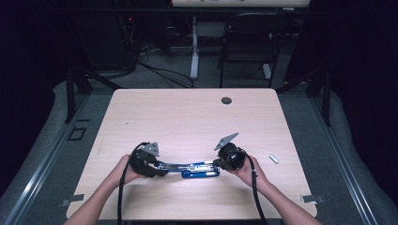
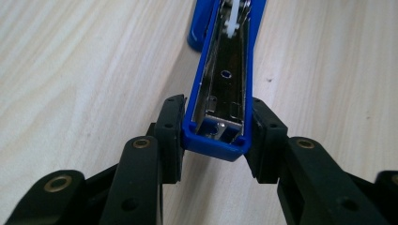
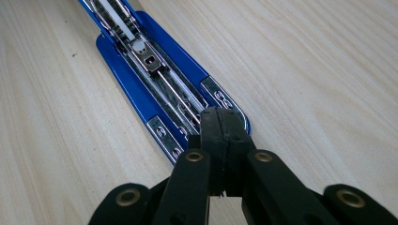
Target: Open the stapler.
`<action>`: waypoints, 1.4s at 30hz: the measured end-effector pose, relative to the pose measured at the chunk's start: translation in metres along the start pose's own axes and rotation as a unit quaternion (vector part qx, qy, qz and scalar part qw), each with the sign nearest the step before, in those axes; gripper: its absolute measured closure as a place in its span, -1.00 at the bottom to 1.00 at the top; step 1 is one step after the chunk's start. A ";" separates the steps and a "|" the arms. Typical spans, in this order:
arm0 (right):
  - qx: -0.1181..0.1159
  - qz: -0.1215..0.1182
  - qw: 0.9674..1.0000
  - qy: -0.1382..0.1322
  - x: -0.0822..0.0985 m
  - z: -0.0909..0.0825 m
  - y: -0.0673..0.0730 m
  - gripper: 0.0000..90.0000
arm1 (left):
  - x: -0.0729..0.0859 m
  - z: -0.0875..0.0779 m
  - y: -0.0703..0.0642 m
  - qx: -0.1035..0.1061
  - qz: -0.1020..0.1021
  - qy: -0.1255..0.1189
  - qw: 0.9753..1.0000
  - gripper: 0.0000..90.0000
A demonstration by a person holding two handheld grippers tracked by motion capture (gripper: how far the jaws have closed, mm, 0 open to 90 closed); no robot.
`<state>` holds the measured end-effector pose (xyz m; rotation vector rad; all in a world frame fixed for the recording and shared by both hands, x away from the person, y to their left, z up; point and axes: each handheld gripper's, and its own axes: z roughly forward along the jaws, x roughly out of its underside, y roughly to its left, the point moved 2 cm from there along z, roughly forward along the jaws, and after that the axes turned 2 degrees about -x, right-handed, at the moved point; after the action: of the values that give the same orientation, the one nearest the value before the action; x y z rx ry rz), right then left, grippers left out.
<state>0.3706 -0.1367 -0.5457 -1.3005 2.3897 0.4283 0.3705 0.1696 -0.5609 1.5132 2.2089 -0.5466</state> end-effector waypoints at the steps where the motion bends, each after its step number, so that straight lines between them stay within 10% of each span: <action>1: 0.008 0.006 0.999 -0.050 0.000 0.007 0.001 1.00 | 0.000 0.000 0.001 0.003 -0.002 0.000 1.000 0.41; 2: -0.001 -0.003 1.000 0.003 0.000 0.000 0.000 1.00 | 0.001 0.000 0.001 0.004 -0.005 -0.003 1.000 0.41; 23: -0.004 0.007 1.000 0.002 -0.001 0.000 0.000 1.00 | 0.000 0.006 0.008 0.004 -0.018 0.008 1.000 0.37; 24: 0.025 0.007 1.000 -0.012 -0.001 0.002 0.001 1.00 | 0.000 0.006 0.009 0.003 -0.018 0.009 1.000 0.37; 25: -0.007 0.006 1.000 0.004 -0.001 0.000 0.000 1.00 | 0.000 0.007 0.009 0.009 -0.020 0.006 1.000 0.37; 33: -0.001 0.016 1.000 0.010 -0.001 -0.001 -0.001 1.00 | -0.001 0.009 0.011 0.005 -0.018 0.008 1.000 0.36; 34: 0.000 0.024 0.999 -0.039 -0.001 0.006 0.000 1.00 | -0.001 0.009 0.011 0.003 -0.016 0.009 1.000 0.36; 35: -0.002 0.017 1.000 0.007 -0.002 0.000 -0.002 1.00 | -0.002 0.009 0.012 0.003 -0.016 0.011 1.000 0.36; 42: -0.004 0.026 1.000 0.016 -0.001 -0.002 -0.003 1.00 | -0.005 0.011 0.016 -0.005 -0.015 0.014 1.000 0.33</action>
<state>0.3732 -0.1377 -0.5439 -1.2601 2.4556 0.4369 0.3883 0.1649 -0.5687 1.4921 2.2559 -0.5260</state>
